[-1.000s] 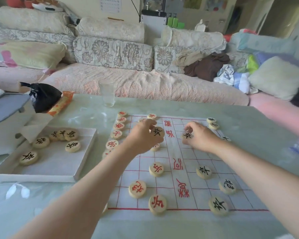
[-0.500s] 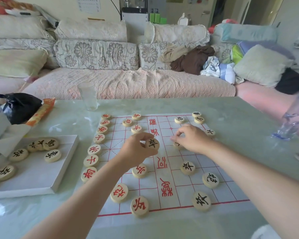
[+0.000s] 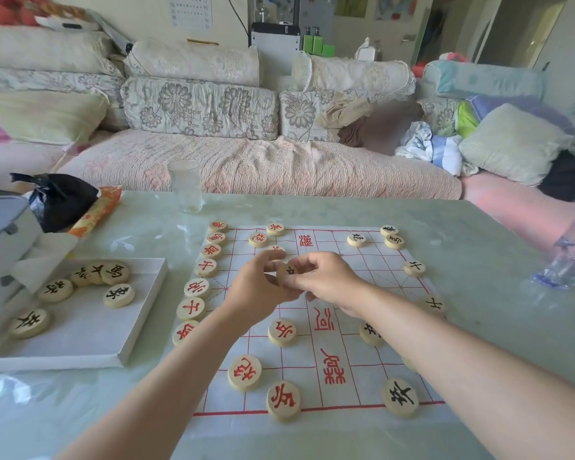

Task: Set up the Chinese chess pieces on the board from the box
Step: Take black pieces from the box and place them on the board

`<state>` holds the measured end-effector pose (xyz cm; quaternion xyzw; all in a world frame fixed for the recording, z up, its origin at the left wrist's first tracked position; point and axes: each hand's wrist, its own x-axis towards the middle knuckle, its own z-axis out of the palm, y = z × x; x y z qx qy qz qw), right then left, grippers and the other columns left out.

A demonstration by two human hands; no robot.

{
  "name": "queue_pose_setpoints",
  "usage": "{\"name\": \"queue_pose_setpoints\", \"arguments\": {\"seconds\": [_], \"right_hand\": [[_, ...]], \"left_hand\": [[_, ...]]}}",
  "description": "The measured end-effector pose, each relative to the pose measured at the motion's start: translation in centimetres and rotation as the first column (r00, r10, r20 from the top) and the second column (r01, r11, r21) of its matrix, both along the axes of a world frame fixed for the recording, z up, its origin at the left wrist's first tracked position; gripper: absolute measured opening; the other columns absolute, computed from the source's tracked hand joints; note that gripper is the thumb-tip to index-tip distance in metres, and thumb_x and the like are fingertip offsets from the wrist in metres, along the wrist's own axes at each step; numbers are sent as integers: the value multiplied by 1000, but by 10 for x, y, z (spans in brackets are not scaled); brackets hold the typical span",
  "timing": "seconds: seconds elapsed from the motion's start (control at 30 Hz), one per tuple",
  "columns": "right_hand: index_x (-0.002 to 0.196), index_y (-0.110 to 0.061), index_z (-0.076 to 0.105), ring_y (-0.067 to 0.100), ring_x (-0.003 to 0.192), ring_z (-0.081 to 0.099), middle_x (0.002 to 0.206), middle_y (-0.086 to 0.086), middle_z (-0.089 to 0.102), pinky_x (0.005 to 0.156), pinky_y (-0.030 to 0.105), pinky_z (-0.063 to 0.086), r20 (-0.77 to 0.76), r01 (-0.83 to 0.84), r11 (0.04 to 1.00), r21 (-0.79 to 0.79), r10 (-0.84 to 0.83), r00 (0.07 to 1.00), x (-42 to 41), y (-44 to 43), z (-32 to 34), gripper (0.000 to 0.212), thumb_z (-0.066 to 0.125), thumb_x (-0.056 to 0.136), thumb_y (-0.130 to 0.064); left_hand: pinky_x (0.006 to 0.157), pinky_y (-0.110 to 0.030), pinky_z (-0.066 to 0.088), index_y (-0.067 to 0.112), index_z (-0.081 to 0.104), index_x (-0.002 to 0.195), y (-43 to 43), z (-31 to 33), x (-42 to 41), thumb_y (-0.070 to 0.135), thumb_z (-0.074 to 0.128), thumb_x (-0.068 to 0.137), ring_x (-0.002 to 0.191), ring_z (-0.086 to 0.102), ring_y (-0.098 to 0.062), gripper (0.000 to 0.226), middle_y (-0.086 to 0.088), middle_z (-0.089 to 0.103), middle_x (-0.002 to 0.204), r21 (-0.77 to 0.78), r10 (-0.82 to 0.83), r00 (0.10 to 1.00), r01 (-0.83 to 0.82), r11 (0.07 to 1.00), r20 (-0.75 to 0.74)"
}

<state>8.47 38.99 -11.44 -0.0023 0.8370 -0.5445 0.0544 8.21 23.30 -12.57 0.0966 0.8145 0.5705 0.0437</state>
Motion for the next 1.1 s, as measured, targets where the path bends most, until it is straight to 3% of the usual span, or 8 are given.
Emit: {"name": "queue_pose_setpoints", "arguments": {"seconds": [0.07, 0.17, 0.33, 0.47, 0.6, 0.73, 0.87, 1.1], "right_hand": [[101, -26, 71, -2, 69, 64, 85, -11, 71, 59, 14, 47, -23, -8, 1000, 12, 9, 1000, -2, -4, -1, 22, 81, 81, -27], [105, -24, 72, 2, 91, 65, 97, -14, 71, 75, 15, 45, -152, 115, 975, 192, -86, 985, -18, 10, -3, 30, 80, 77, -34], [124, -26, 56, 16, 114, 56, 123, -7, 61, 87, 29, 42, -242, 286, 740, 608, -170, 955, -52, 64, -8, 44, 67, 84, -42], [113, -28, 56, 20, 111, 55, 121, -5, 62, 78, 31, 40, -186, 266, 653, 709, -190, 964, -73, 88, -13, 29, 60, 88, -40], [110, -27, 58, 20, 114, 56, 123, -4, 60, 80, 30, 40, -168, 237, 612, 755, -169, 971, -86, 86, -22, 24, 59, 88, -39], [115, -24, 59, 25, 112, 58, 129, 1, 51, 81, 32, 41, -225, 261, 563, 784, -134, 965, -91, 74, -22, 27, 58, 90, -36], [113, -25, 60, 25, 104, 60, 122, 2, 50, 76, 31, 39, -330, 308, 592, 745, -74, 941, -93, 39, -11, 23, 57, 93, -36], [112, -26, 62, 16, 102, 59, 114, -5, 56, 83, 32, 48, -333, 62, 726, 685, 236, 913, -87, -80, 13, 20, 57, 93, -30]], "left_hand": [[76, -30, 58, 25, 54, 126, -7, 0, 0, 5, 82, 69, 82, 69, -6, 66, 11, 63, 106, -14, -19, 1000, 20, 1000, 14], [61, -20, 51, 31, 55, 120, -25, 2, -8, 18, 78, 77, 83, 65, -5, 51, 14, 60, 110, -154, -21, 999, 15, 988, -41], [73, -21, 39, 27, 61, 117, -72, -1, -27, 18, 66, 85, 85, 56, -9, 34, 11, 61, 109, -424, 78, 981, -149, 893, -180], [68, -23, 37, 24, 63, 116, -99, -6, -36, 24, 62, 88, 87, 56, -13, 28, 7, 58, 104, -514, 120, 968, -221, 829, -222], [63, -22, 37, 26, 62, 116, -115, -7, -41, 25, 63, 89, 83, 55, -12, 27, 9, 55, 100, -565, 128, 958, -257, 784, -257], [71, -26, 39, 27, 61, 117, -127, -3, -45, 25, 62, 88, 83, 56, -13, 28, 7, 56, 103, -592, 155, 952, -288, 753, -265], [77, -28, 40, 25, 60, 119, -138, 3, -46, 25, 61, 89, 90, 54, -15, 30, 6, 55, 104, -585, 160, 945, -305, 752, -286], [86, -26, 41, 24, 61, 120, -176, 7, -44, 20, 56, 92, 95, 53, -16, 29, 1, 58, 114, -566, 218, 945, -320, 760, -242]]}}
